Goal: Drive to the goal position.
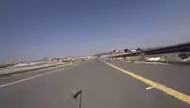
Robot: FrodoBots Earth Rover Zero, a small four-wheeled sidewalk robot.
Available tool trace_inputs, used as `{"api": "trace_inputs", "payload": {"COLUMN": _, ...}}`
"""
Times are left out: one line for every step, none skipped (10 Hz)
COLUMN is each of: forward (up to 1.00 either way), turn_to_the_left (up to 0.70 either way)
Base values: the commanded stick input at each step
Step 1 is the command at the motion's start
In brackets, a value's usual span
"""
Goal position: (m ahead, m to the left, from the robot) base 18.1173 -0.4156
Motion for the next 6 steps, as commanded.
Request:
{"api": "trace_inputs", "payload": {"forward": 1.0, "turn_to_the_left": 0.0}}
{"api": "trace_inputs", "payload": {"forward": 1.0, "turn_to_the_left": 0.0}}
{"api": "trace_inputs", "payload": {"forward": 1.0, "turn_to_the_left": 0.0}}
{"api": "trace_inputs", "payload": {"forward": 1.0, "turn_to_the_left": 0.0}}
{"api": "trace_inputs", "payload": {"forward": 1.0, "turn_to_the_left": -0.15}}
{"api": "trace_inputs", "payload": {"forward": 1.0, "turn_to_the_left": -0.36}}
